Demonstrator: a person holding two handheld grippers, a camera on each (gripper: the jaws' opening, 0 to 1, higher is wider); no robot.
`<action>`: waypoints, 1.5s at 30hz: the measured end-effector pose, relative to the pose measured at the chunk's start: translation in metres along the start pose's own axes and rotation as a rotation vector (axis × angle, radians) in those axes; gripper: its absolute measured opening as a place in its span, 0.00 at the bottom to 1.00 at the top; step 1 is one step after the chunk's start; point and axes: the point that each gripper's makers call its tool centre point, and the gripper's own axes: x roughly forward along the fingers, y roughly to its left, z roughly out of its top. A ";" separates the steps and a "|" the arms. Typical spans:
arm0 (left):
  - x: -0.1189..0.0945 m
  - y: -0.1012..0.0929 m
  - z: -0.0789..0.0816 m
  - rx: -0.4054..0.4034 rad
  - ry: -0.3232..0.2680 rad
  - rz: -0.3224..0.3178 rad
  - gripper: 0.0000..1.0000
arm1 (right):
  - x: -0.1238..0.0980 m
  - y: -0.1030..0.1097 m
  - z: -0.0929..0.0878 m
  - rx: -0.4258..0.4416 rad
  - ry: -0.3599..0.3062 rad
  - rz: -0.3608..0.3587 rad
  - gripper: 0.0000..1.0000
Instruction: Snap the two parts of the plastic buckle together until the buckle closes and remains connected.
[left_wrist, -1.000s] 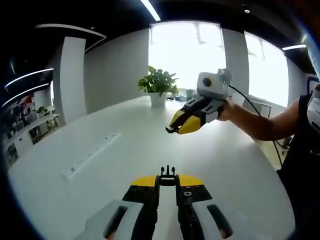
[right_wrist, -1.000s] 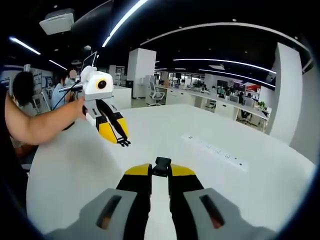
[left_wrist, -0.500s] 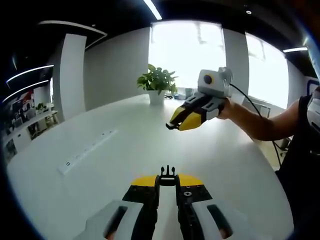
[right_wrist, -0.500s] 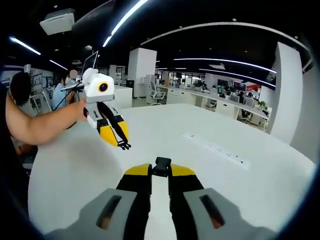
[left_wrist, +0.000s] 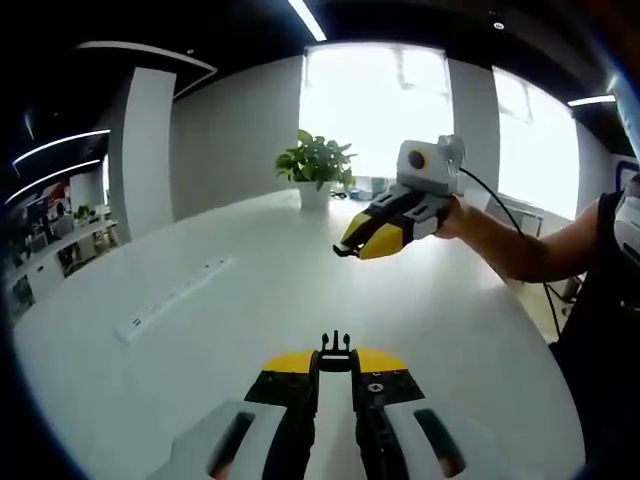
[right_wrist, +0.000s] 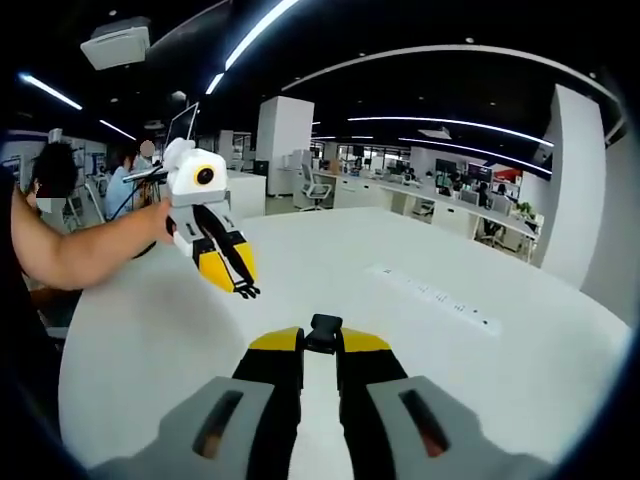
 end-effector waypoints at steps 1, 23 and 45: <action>0.000 0.000 0.000 0.001 0.000 0.001 0.11 | 0.000 0.001 0.000 0.000 0.000 0.001 0.11; -0.004 -0.017 -0.004 0.003 0.010 -0.005 0.11 | -0.012 0.013 -0.005 0.006 0.003 -0.001 0.11; -0.010 -0.025 -0.009 0.002 0.023 -0.006 0.11 | -0.017 0.022 -0.009 0.006 0.003 0.011 0.11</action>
